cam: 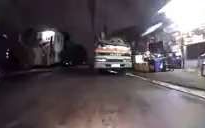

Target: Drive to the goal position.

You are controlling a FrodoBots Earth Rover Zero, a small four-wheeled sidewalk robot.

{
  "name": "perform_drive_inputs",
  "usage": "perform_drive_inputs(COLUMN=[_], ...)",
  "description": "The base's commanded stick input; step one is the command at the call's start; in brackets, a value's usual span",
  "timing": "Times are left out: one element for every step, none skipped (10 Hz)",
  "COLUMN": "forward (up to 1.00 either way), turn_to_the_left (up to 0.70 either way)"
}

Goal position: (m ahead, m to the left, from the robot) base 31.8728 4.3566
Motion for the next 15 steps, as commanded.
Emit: perform_drive_inputs(forward=[0.50,0.50,0.50,0.50,0.50,0.50,0.50,0.56,0.68,0.76,0.83,0.97,1.00,1.00,1.00], turn_to_the_left=[0.27,0.27,0.27,0.27,0.27,0.27,0.27,0.27,0.27,0.17,0.04,0.00,0.00,0.00,0.00])
